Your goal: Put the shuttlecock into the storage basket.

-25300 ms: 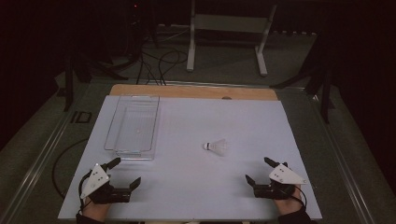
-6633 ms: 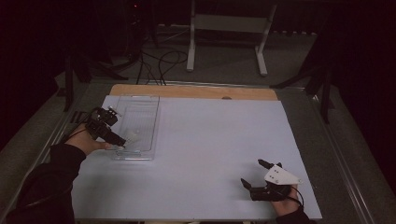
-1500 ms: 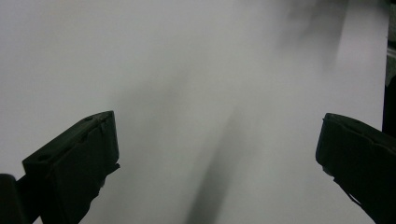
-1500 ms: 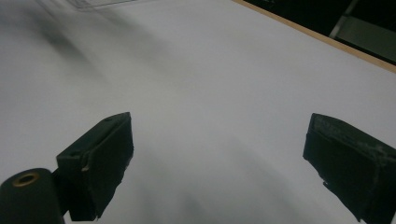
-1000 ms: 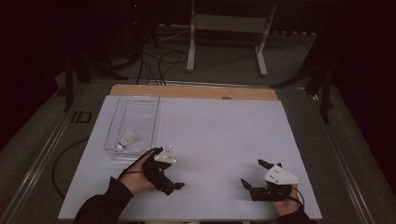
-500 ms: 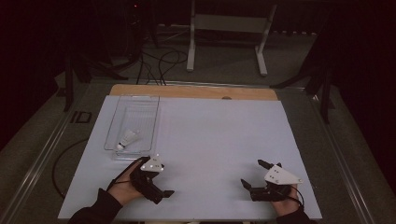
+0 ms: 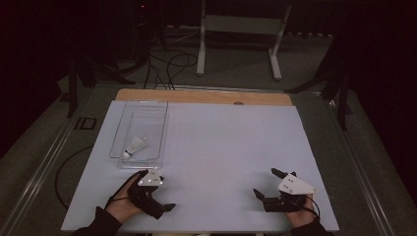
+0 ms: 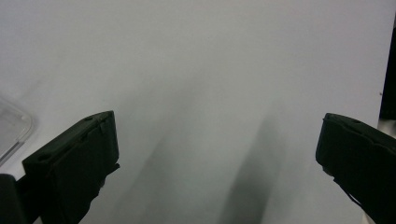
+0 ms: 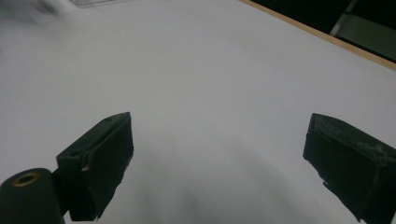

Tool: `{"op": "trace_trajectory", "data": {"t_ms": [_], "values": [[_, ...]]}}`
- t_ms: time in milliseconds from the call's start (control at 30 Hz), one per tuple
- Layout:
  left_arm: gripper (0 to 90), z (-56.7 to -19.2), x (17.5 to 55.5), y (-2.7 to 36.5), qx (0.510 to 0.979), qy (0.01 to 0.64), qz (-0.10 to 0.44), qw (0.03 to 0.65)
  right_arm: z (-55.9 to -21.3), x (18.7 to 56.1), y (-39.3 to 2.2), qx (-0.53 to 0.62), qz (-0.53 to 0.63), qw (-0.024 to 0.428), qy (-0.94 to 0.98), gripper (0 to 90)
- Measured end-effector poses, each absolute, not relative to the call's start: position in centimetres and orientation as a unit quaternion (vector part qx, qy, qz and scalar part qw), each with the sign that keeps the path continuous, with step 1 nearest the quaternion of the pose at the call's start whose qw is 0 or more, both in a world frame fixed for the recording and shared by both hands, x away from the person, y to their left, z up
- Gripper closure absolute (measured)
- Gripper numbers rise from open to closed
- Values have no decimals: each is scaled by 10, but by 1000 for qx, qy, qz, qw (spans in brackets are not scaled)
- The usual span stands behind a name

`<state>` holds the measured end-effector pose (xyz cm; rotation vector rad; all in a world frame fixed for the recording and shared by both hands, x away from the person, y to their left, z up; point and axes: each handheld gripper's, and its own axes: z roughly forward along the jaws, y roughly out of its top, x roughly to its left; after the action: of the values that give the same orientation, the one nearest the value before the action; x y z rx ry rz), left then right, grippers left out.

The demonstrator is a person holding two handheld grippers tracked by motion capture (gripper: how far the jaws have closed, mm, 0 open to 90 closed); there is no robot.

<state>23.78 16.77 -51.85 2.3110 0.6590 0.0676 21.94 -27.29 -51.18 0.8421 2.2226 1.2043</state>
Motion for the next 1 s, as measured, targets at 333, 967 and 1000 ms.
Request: {"op": "trace_trajectory", "data": {"t_ms": [333,967,1000], "values": [[1,-521,231,178,880,278,62,381,-512,220,-273,308,440,234,811,83],[1,-525,228,170,867,293,86,394,-513,220,-273,306,439,230,813,83],[1,-526,228,170,867,293,85,394,-514,220,-273,307,438,230,813,83]]}}
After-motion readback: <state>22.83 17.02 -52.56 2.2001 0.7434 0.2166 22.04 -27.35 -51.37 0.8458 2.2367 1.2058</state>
